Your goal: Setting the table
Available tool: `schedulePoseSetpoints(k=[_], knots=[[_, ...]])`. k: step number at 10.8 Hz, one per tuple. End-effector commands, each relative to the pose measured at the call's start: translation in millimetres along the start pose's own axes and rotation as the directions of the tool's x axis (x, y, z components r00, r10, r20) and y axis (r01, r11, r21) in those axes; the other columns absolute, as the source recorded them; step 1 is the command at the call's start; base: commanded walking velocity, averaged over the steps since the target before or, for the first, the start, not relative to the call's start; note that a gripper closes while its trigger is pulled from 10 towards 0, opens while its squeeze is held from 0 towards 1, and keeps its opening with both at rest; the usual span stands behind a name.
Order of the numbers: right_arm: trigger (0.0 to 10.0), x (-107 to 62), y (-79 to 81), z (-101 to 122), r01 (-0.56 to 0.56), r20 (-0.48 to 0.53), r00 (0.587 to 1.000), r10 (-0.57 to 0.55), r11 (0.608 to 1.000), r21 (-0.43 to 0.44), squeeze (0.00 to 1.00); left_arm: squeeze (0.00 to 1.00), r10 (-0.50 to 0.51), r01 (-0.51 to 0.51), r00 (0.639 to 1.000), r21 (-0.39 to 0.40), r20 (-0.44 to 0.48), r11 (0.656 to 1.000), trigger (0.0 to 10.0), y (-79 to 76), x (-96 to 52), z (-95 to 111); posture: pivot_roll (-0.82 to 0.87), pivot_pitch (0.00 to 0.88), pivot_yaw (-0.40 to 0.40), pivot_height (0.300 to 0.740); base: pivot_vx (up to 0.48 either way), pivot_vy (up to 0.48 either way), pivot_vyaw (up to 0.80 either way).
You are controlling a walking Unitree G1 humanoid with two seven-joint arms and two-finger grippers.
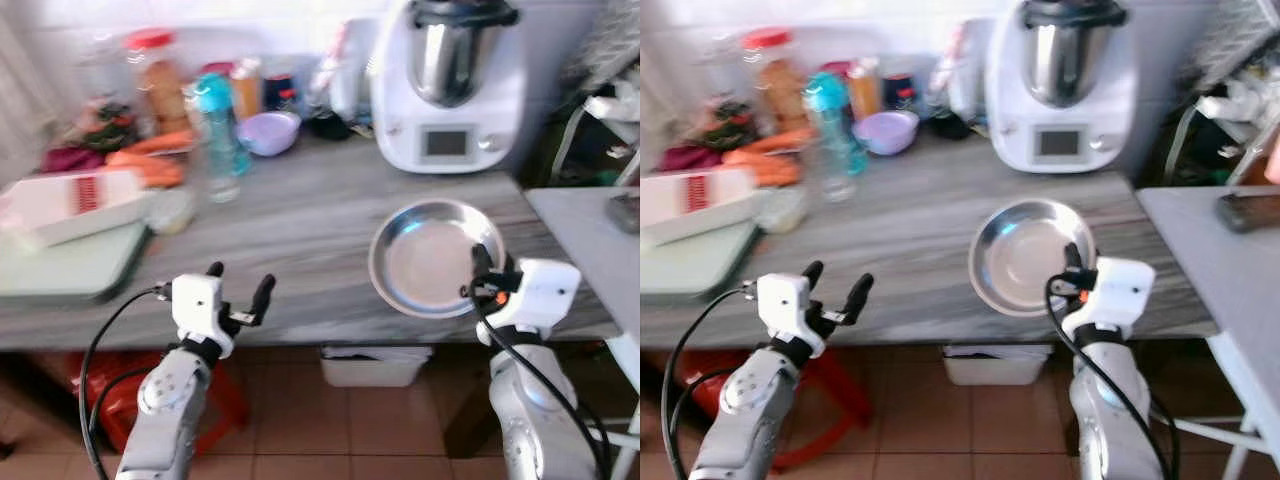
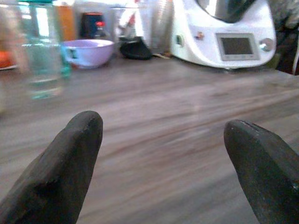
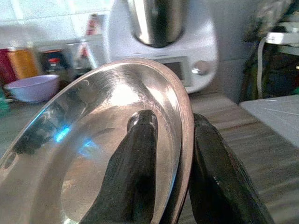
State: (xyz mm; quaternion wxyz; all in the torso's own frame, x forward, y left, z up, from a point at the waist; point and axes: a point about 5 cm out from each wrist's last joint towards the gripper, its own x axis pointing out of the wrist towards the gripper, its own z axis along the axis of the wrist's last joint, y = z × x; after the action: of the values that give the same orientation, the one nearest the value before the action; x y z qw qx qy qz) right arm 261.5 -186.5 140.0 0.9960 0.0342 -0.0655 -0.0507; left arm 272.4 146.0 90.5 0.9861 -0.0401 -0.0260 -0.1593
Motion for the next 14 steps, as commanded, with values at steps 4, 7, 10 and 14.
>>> schedulePoseSetpoints(k=[4,7,10,14], knots=[[10.0,2.7,-1.0,-5.1,-0.003,-0.012,1.0,0.003,1.0,0.003,0.0,0.0,0.067,-0.065,0.998,0.069,-0.014,0.995,10.0,14.0,-8.7,-1.9,0.0,0.0,0.062,0.74,0.0,0.0,0.0],[10.0,8.5,3.7,-15.6,-0.012,-0.045,0.999,0.013,1.0,0.018,0.0,0.0,0.078,-0.073,0.994,0.076,-0.074,0.994,10.0,23.7,-20.7,-10.4,0.01,0.0,0.067,0.74,0.0,0.0,0.0],[10.0,32.3,20.8,-22.2,-0.042,-0.077,0.996,0.048,0.996,0.082,0.0,0.0,-0.082,0.087,0.99,0.038,-0.118,0.995,10.0,22.9,-35.1,-14.4,0.02,0.001,0.067,0.74,0.0,0.0,0.0],[10.0,61.4,49.3,-31.1,-0.071,-0.133,0.987,0.093,0.984,0.161,0.0,0.0,-0.145,0.153,0.98,0.051,-0.138,0.987,10.0,30.5,-38.9,-11.8,0.05,0.0,0.065,0.74,0.0,0.0,0.0]])
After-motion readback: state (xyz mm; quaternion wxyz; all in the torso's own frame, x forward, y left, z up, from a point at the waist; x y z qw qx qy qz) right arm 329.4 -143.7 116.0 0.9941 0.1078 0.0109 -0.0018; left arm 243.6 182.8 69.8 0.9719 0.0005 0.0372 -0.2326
